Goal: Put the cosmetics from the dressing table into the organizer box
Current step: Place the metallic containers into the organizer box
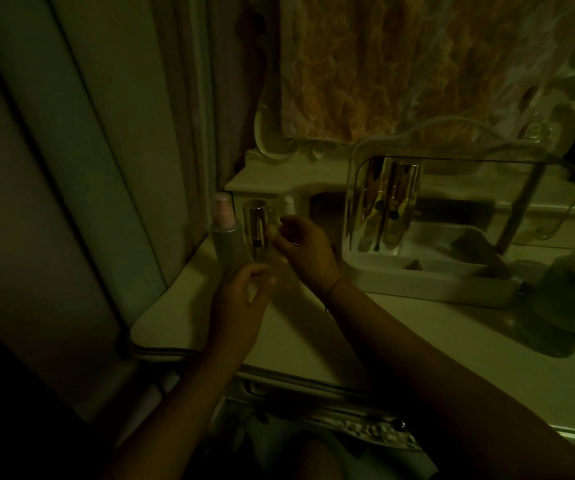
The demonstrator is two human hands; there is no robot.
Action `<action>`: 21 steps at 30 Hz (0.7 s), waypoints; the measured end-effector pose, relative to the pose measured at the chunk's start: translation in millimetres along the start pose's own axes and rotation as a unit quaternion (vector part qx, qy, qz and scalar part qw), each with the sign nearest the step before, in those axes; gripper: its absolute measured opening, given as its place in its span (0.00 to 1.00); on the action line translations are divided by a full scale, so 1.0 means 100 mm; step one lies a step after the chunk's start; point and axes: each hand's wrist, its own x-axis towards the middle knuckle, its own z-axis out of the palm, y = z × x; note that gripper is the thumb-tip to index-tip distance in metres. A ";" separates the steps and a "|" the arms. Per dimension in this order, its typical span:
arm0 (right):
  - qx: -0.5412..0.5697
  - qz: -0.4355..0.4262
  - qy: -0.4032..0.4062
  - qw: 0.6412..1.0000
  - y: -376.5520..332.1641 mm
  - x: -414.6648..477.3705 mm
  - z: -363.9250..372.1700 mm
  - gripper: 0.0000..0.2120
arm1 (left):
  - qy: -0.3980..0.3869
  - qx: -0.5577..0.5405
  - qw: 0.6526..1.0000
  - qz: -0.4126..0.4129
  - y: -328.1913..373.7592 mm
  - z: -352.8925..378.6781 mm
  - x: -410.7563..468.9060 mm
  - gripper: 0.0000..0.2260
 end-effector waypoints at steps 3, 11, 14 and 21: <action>-0.006 0.010 -0.018 1.000 0.04 0.11 0.14 0.22 | 0.002 -0.003 1.000 0.011 -0.01 -0.01 -0.01 0.07; -0.017 0.011 -0.026 0.999 0.11 0.27 0.37 0.19 | 0.010 -0.020 1.000 -0.009 -0.04 -0.01 -0.01 0.07; -0.037 0.000 -0.026 0.999 0.12 0.31 0.40 0.22 | 0.001 -0.019 1.000 -0.024 -0.05 -0.01 0.00 0.08; -0.041 -0.010 -0.018 0.999 0.10 0.20 0.27 0.24 | -0.003 -0.006 1.000 -0.013 -0.02 -0.02 -0.02 0.09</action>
